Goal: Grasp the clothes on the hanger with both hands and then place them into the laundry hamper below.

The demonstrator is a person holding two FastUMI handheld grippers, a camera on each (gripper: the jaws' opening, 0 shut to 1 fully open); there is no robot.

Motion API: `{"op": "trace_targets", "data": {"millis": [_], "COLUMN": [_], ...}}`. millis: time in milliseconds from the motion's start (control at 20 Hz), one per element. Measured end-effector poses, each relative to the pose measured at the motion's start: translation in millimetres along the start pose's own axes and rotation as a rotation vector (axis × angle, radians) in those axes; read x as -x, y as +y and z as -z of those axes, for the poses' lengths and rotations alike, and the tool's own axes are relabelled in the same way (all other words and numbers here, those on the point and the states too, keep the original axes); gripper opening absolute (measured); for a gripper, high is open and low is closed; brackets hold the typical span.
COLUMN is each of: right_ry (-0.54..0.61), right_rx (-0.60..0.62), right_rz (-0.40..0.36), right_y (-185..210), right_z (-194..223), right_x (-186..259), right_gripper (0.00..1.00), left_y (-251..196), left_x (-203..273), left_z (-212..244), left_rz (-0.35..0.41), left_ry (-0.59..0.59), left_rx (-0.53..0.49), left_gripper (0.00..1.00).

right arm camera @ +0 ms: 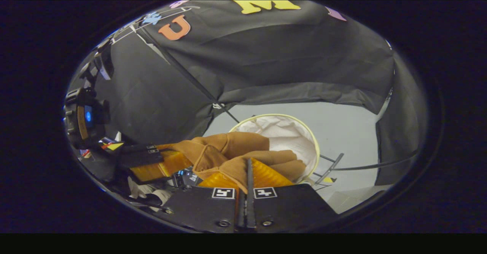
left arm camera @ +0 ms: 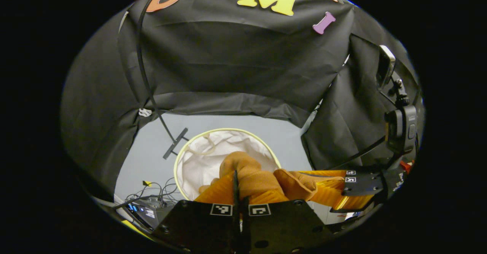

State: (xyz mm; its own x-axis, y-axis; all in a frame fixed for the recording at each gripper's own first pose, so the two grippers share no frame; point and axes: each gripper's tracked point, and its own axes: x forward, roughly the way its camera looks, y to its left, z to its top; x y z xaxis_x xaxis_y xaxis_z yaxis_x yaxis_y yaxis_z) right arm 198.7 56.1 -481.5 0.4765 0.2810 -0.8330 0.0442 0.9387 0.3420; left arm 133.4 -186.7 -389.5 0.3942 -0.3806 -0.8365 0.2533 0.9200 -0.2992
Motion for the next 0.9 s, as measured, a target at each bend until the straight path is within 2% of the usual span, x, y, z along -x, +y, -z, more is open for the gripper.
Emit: {"op": "trace_targets", "data": {"millis": [50,100,250,350,400,450,500,650,700,900], "right_ry": [-0.006,-0.017,-0.053,-0.056,-0.056,-0.055,-0.055,-0.053,-0.056,-0.1], "right_rx": [0.006,0.005,0.034,0.046,0.048,0.048,0.048,0.051,0.053,0.088], "right_rz": [-0.002,-0.003,0.035,0.055,0.065,0.074,0.076,0.085,0.094,0.129], "right_y": [0.9,3.2,0.0,-3.0,-1.9,-1.4,0.2,0.5,-1.2,-4.5], "right_z": [1.4,0.1,-11.0,-6.5,-5.4,-5.2,-3.4,3.3,5.4,1.2], "right_x": [-0.6,-1.1,-8.4,-5.9,-3.9,-2.5,-0.9,9.0,14.5,44.0], "right_gripper": [0.05,0.09,0.57,0.77,0.84,0.85,0.85,0.86,0.86,0.86], "left_y": [2.1,5.6,21.0,27.4,29.4,29.8,30.3,26.3,23.1,11.4], "left_x": [-5.2,-4.6,-1.4,2.3,4.7,8.1,10.7,20.4,25.1,46.0], "left_z": [3.3,3.5,4.9,5.7,4.8,3.8,3.7,4.7,3.1,-9.6], "left_rz": [-0.013,-0.015,-0.04,-0.05,-0.056,-0.061,-0.066,-0.065,-0.061,-0.058], "left_ry": [0.013,0.02,0.013,0.012,0.011,0.008,0.004,-0.008,-0.018,-0.076], "left_rx": [0.006,0.016,0.039,0.042,0.035,0.027,0.017,-0.011,-0.019,-0.057], "left_gripper": [0.17,0.24,1.0,0.96,1.0,0.96,1.0,1.0,0.96,1.0]}}
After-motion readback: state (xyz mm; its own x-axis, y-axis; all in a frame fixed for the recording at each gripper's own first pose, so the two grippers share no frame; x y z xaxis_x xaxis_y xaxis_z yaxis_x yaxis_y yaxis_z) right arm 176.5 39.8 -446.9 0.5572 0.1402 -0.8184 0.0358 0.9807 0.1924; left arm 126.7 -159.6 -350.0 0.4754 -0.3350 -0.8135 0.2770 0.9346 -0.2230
